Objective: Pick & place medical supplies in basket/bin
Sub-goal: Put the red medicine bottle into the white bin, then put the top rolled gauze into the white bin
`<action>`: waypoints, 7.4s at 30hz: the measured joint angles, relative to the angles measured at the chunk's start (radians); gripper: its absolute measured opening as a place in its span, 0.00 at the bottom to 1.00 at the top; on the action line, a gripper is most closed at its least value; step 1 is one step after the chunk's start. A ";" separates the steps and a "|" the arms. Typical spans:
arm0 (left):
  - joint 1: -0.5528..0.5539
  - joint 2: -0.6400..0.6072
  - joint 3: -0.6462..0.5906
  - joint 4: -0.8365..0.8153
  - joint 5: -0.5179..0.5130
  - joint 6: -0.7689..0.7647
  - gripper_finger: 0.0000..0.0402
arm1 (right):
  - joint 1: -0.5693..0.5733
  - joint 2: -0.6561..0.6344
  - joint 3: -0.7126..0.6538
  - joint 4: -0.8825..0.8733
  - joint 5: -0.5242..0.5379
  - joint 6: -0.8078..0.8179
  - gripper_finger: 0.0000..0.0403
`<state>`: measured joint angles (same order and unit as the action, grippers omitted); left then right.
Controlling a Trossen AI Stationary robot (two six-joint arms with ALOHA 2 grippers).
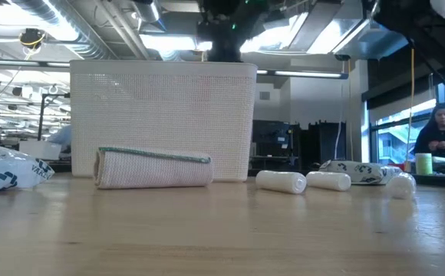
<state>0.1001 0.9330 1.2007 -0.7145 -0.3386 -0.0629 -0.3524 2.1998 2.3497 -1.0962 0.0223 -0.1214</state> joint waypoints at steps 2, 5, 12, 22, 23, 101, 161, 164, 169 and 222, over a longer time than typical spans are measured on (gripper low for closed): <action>0.000 0.006 0.000 -0.025 0.000 -0.006 0.53 | 0.002 0.021 0.000 -0.015 -0.010 -0.022 0.29; 0.000 0.010 0.000 -0.048 0.000 -0.020 0.53 | 0.002 0.041 0.000 -0.020 -0.064 -0.042 0.29; 0.000 0.014 0.000 -0.062 0.000 -0.029 0.53 | 0.002 0.057 0.000 -0.018 -0.143 -0.067 0.29; 0.000 0.014 0.000 -0.067 -0.002 -0.021 0.53 | 0.007 0.096 0.000 -0.032 -0.153 -0.070 0.29; 0.000 0.014 0.000 -0.069 -0.003 -0.021 0.53 | 0.008 0.107 0.001 -0.034 -0.165 -0.067 0.30; 0.000 0.014 -0.001 -0.076 -0.002 -0.002 0.53 | -0.022 0.241 0.006 -0.121 -0.174 0.101 0.79; -0.002 0.014 -0.001 -0.166 0.045 -0.046 0.53 | 0.308 -0.426 -0.522 -0.443 0.143 0.799 0.57; -0.002 0.014 -0.001 -0.165 0.047 -0.047 0.53 | 0.313 -0.416 -0.668 -0.415 0.134 0.858 0.56; -0.002 0.014 -0.001 -0.166 0.050 -0.031 0.53 | 0.309 -0.418 -0.891 -0.171 0.082 0.877 0.56; -0.002 0.014 -0.001 -0.199 0.052 -0.032 0.53 | 0.270 -0.420 -0.254 0.180 0.063 0.225 0.10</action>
<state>0.0982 0.9470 1.1999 -0.9133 -0.2863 -0.0948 -0.0825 1.7802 2.0953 -0.9157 0.0850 0.1035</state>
